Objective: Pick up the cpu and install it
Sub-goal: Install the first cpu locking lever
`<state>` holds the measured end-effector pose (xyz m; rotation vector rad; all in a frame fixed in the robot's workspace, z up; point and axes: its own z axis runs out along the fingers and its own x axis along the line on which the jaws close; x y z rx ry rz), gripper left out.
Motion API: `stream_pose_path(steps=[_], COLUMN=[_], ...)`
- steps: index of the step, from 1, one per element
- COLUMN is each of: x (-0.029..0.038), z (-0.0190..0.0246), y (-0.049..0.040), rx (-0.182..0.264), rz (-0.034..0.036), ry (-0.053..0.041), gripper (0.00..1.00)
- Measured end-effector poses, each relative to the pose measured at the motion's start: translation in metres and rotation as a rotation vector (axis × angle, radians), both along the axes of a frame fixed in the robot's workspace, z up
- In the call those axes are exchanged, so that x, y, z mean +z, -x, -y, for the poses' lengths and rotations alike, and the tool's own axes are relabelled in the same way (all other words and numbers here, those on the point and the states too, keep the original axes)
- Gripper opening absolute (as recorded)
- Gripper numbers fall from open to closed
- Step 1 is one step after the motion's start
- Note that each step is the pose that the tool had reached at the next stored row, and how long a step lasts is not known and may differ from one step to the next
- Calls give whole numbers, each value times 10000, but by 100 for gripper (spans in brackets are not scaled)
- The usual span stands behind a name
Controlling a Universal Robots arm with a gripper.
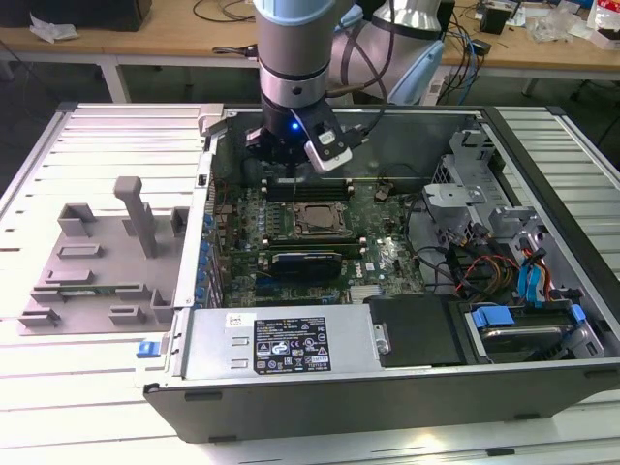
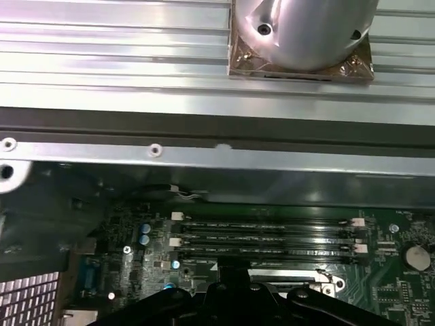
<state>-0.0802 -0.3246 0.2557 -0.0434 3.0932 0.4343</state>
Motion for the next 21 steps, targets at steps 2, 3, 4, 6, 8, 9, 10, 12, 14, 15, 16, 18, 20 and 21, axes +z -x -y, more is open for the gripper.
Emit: stream_pose_path(steps=[2,3,4,6,8,9,10,12,14,15,16,18,20,21], x=[-5,-6,-6,-6,-15,-18,-19,-34,-56,-66,-72,-82,-103,-114], z=[3,3,4,3,3,3,4,3,3,3,3,3,3,3], y=[-87,-113,-113,-114,-116,-116,-116,-117,-116,-117,-117,-118,-117,-117], rx=[-59,-79,-80,-89,-279,-348,-394,-564,-712,-825,-899,-979,-1096,-1149], rz=[-10,-13,-12,-12,-12,-10,-11,-13,-13,-13,-13,-12,-13,-13], ry=[24,33,34,34,102,138,153,192,224,256,285,317,354,367], gripper=[11,11,11,11,11,11,11,11,11,11,11,11,11,11])
